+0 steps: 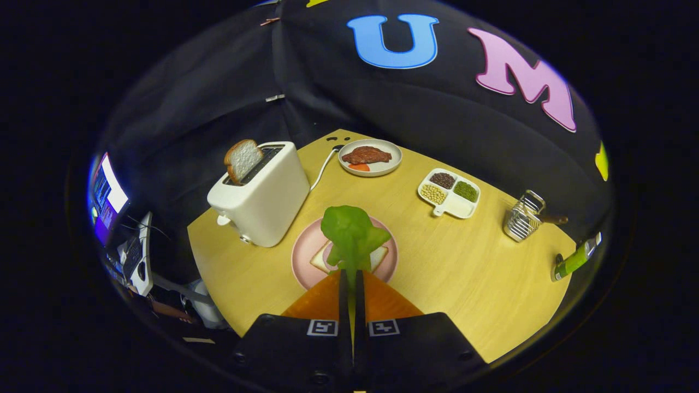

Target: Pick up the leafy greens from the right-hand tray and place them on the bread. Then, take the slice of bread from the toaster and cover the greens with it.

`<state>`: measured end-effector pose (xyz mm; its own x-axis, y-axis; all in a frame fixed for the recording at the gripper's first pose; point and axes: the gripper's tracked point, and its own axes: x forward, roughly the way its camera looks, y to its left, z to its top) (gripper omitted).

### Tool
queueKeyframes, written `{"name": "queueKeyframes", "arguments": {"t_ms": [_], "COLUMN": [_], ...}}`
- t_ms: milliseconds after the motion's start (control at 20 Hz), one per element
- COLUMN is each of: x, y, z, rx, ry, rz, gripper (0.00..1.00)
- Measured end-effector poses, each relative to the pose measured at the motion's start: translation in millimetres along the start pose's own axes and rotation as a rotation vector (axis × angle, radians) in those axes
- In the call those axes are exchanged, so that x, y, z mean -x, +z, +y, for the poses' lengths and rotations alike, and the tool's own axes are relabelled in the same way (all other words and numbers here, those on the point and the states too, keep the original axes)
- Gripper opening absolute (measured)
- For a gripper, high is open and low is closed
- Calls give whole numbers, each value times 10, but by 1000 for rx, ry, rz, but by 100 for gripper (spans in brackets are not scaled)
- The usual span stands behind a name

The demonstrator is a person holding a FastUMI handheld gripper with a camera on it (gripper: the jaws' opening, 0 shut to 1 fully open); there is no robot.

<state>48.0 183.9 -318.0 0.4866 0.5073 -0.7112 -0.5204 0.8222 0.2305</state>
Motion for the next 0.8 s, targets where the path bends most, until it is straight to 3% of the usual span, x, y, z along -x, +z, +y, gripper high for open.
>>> {"name": "queueKeyframes", "arguments": {"t_ms": [500, 650, 800], "x": [-673, -751, -739], "y": [190, 169, 192], "z": [137, 20, 5], "rx": [-13, -10, -4], "ry": [7, -43, -56], "rz": [57, 64, 51], "gripper": [8, 71, 71]}}
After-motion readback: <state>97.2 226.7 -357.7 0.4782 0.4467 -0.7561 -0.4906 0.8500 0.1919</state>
